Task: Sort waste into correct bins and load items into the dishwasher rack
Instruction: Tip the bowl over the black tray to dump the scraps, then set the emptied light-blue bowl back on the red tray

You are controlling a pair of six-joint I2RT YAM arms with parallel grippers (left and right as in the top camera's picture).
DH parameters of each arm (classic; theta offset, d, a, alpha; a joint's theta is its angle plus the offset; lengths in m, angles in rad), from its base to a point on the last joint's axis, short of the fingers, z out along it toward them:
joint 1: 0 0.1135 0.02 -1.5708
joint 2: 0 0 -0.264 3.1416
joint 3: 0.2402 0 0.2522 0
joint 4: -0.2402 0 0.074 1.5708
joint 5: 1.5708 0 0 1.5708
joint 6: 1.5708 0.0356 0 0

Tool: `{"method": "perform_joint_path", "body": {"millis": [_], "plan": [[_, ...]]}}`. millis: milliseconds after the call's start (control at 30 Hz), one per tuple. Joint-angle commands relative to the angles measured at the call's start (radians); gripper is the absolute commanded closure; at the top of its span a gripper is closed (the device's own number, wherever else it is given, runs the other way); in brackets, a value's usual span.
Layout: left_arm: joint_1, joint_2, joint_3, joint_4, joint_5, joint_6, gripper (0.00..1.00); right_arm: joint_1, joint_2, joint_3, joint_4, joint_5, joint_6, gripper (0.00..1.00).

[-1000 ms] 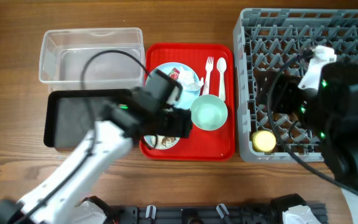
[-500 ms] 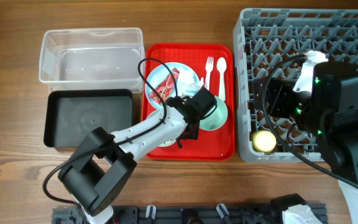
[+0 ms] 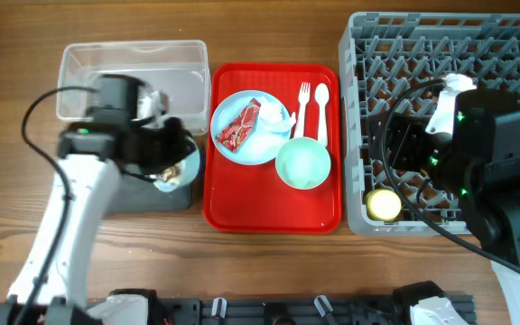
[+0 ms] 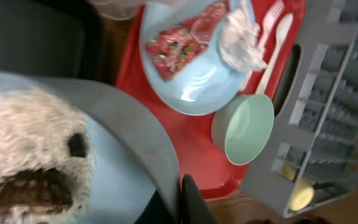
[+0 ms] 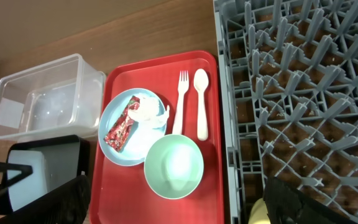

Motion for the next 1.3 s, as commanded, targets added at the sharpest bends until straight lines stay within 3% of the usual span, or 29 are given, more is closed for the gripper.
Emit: {"method": "perform_joint_path", "body": {"millis": [0, 100, 133, 200, 333, 500, 567, 600, 700, 733, 767, 800, 967, 1067, 1200, 1267], "plan": [[0.245, 0.117, -0.084, 0.002, 0.489, 0.234, 0.96, -0.002, 0.001, 0.005, 0.002, -0.008, -0.02, 0.1], [0.367, 0.251, -0.103, -0.002, 0.756, 0.4, 0.96, -0.002, 0.001, 0.005, 0.002, -0.008, -0.02, 0.1], [0.406, 0.304, -0.103, -0.011, 0.892, 0.428, 0.96, -0.002, 0.001, 0.005, 0.002, -0.008, -0.02, 0.1], [0.446, 0.332, -0.103, -0.012, 0.986, 0.427, 0.96, -0.002, 0.001, 0.005, 0.004, -0.008, -0.021, 0.09], [0.537, 0.336, -0.104, -0.041, 0.995, 0.423, 0.96, -0.002, 0.001, 0.005, 0.003, -0.005, -0.037, 0.1], [0.542, 0.342, -0.111, -0.064, 1.003, 0.44, 0.96, -0.002, 0.001, 0.005, 0.003, -0.005, -0.036, 0.1], [0.541, 0.342, -0.111, -0.108, 1.044, 0.57, 0.96, -0.002, 0.001, 0.005, 0.002, -0.005, -0.036, 0.1], [0.543, 0.348, -0.111, -0.122, 1.018, 0.531, 0.96, -0.002, 0.001, 0.005, 0.005, -0.005, -0.036, 0.09], [0.542, 0.344, -0.111, -0.216, 1.061, 0.633, 0.96, -0.002, 0.001, 0.005, 0.005, -0.005, -0.036, 0.1], [0.549, 0.344, -0.111, -0.135, 1.0, 0.645, 0.96, -0.002, 0.001, 0.005, 0.006, -0.005, -0.036, 0.1], [0.551, 0.348, -0.111, -0.199, 0.978, 0.533, 0.96, -0.002, 0.001, 0.005, 0.007, -0.005, -0.036, 0.09], [0.541, 0.34, -0.111, -0.256, 1.026, 0.637, 0.96, -0.002, 0.001, 0.005, 0.006, -0.005, -0.036, 0.1], [0.496, 0.298, -0.111, -0.28, 0.795, 0.647, 0.96, -0.002, 0.001, 0.005, 0.006, -0.005, -0.036, 0.09], [0.353, 0.123, -0.1, -0.203, 0.654, 0.487, 0.96, -0.002, 0.001, 0.005, 0.012, -0.006, -0.035, 0.09], [0.044, -0.04, -0.101, -0.051, -0.013, 0.139, 0.96, -0.002, 0.001, 0.005, 0.014, -0.005, -0.027, 0.09], [-0.152, -0.042, -0.101, -0.02, -0.203, 0.035, 0.96, -0.002, 0.001, 0.005, 0.013, -0.005, -0.028, 0.09]]}}
